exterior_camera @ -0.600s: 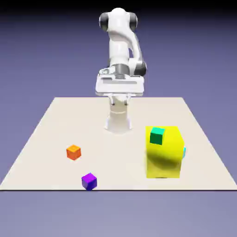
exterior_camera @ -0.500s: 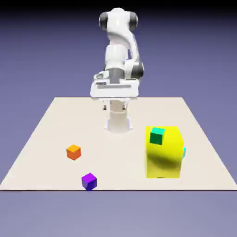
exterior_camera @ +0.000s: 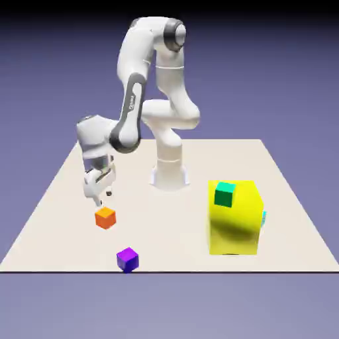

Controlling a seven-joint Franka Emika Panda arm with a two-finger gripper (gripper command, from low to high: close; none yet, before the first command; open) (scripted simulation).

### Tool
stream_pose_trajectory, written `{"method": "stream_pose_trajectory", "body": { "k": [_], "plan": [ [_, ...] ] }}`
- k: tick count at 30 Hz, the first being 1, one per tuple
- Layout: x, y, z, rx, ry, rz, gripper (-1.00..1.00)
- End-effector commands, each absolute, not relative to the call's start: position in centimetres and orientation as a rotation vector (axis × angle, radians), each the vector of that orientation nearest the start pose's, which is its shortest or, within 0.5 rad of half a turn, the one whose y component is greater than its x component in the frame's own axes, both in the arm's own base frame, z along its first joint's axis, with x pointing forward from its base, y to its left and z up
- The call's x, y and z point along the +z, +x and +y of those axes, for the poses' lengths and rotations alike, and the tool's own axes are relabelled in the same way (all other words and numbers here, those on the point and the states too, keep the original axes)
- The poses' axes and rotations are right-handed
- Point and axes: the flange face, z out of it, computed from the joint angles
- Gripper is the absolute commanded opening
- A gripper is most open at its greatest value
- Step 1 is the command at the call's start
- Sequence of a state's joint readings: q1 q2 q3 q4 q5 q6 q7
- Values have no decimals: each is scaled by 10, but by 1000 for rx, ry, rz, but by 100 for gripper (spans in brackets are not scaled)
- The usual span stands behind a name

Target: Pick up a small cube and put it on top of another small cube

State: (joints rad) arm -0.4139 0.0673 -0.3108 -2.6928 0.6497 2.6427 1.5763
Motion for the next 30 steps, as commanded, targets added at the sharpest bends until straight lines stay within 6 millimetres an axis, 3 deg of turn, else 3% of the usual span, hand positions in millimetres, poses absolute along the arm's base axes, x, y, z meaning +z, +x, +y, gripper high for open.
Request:
{"method": "stream_pose_trajectory", "body": {
  "k": [1,2,10,11,12,19,21,25,30],
  "plan": [
    [194,277,-277,325,-285,2930,0],
    [194,277,-277,325,-285,2930,0],
    [126,285,-266,325,-285,2930,0],
    [126,285,-266,325,-285,2930,-100],
    [126,285,-266,325,-285,2930,-100],
    [188,278,-277,324,-286,2929,-100],
    [194,277,-277,325,-285,2930,-100],
    [229,374,-226,390,-1037,2736,-100],
    [282,465,-128,436,-1875,2291,-100]
  ]
}}
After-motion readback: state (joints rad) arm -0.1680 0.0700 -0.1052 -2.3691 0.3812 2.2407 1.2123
